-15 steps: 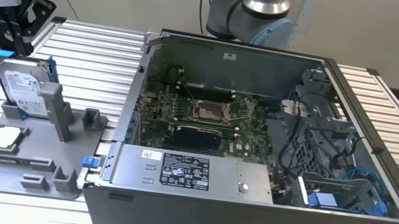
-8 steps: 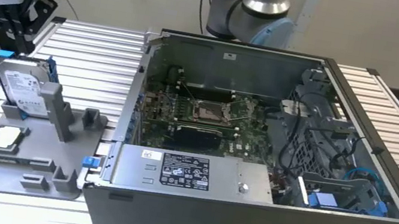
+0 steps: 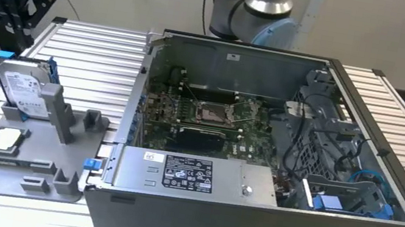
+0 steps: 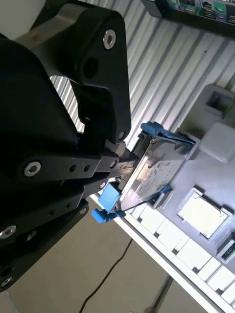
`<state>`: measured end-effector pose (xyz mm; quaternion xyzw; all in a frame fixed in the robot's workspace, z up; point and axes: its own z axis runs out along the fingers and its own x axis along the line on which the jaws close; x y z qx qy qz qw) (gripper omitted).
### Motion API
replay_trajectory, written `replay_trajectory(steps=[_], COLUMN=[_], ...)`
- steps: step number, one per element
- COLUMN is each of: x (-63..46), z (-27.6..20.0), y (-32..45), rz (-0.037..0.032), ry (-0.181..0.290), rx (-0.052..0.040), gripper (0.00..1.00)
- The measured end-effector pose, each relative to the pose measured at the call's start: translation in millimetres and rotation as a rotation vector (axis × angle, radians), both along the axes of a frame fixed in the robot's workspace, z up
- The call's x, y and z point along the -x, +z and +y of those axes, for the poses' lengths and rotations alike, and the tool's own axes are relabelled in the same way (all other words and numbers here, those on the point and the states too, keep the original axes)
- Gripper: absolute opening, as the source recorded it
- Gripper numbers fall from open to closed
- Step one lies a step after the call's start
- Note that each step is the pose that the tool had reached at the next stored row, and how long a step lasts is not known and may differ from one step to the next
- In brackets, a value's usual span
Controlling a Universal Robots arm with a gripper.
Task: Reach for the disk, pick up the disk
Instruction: 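Reach for the disk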
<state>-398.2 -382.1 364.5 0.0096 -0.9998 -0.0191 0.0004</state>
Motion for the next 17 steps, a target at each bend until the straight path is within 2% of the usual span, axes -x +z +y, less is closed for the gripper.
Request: replay_trajectory(steps=[5,9,14,17], x=[22.0,36.0,46.4,47.5], z=[3.9,5.2,5.3,5.3], y=[-0.7,-1.4,-2.4,-2.4], rz=[0.0001,0.0002,0.0002,0.0003], ry=[0.0,0.0,0.0,0.0], rx=[0.0,0.0,-0.0001,-0.0001], gripper=[0.0,0.0,0.0,0.0])
